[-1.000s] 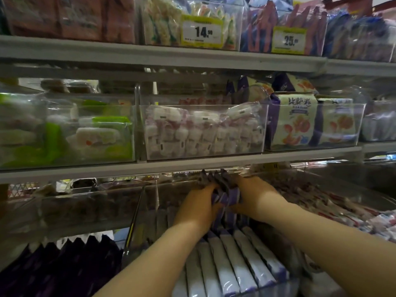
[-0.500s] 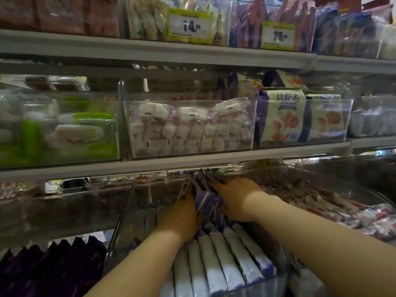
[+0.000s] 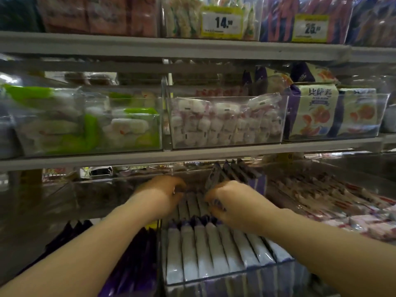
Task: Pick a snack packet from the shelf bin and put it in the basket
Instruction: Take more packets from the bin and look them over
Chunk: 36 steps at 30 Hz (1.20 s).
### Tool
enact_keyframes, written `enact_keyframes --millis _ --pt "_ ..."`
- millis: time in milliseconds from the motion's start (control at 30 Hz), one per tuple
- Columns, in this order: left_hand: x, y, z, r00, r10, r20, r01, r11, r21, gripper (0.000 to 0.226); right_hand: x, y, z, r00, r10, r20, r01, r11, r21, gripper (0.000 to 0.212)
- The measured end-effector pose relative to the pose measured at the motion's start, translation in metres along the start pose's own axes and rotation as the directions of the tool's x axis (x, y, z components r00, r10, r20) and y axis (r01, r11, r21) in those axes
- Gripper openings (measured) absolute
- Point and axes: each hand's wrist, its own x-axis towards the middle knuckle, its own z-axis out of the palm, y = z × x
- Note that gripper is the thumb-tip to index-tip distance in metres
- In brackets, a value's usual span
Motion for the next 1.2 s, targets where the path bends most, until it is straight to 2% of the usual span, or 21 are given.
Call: enact_keyframes --millis 67,233,333,400,467,600,767,933,1067,1200 --pt "-0.009 -0.017 0.004 0.997 -0.009 -0.082 -0.002 0.991 -0.136 0.027 0.016 -0.012 0.016 0.997 -0.003 0.081 -0.003 0.998 0.069 0.017" --pt "-0.011 -0.034 0.024 0.985 -0.02 -0.174 -0.059 0.898 -0.436 0.026 0.058 -0.027 0.051 0.967 0.104 0.233 -0.146 0.975 0.169 0.022" --pt "-0.011 -0.036 0.036 0.967 -0.1 -0.233 -0.077 0.758 -0.647 0.039 0.068 -0.034 0.061 0.971 0.048 0.236 -0.099 0.973 0.21 0.018" --pt "-0.012 -0.037 0.043 0.958 -0.137 -0.25 -0.094 0.679 -0.729 0.045 0.07 -0.033 0.061 0.965 0.013 0.26 -0.072 0.973 0.218 0.017" --pt "-0.011 -0.038 0.047 0.954 -0.147 -0.263 -0.111 0.64 -0.76 0.046 0.073 -0.028 0.057 0.956 -0.016 0.293 -0.056 0.97 0.237 0.017" --pt "-0.011 -0.037 0.048 0.952 -0.139 -0.271 -0.128 0.625 -0.77 0.045 0.076 -0.024 0.054 0.947 -0.06 0.316 -0.012 0.975 0.222 0.022" --pt "-0.013 -0.038 0.049 0.949 -0.131 -0.286 -0.144 0.627 -0.766 0.043 0.074 -0.024 0.058 0.957 -0.115 0.267 0.062 0.978 0.197 0.012" --pt "-0.014 -0.038 0.051 0.94 -0.14 -0.31 -0.161 0.618 -0.769 0.04 0.072 -0.028 0.067 0.981 -0.09 0.173 0.063 0.986 0.154 0.025" --pt "-0.016 -0.036 0.049 0.943 -0.143 -0.302 -0.152 0.621 -0.769 0.037 0.081 -0.024 0.065 0.979 -0.033 0.202 0.008 0.993 0.121 0.013" --pt "-0.018 -0.036 0.047 0.946 -0.13 -0.297 -0.159 0.611 -0.776 0.036 0.086 -0.022 0.072 0.996 0.081 0.048 -0.091 0.957 0.277 0.023"
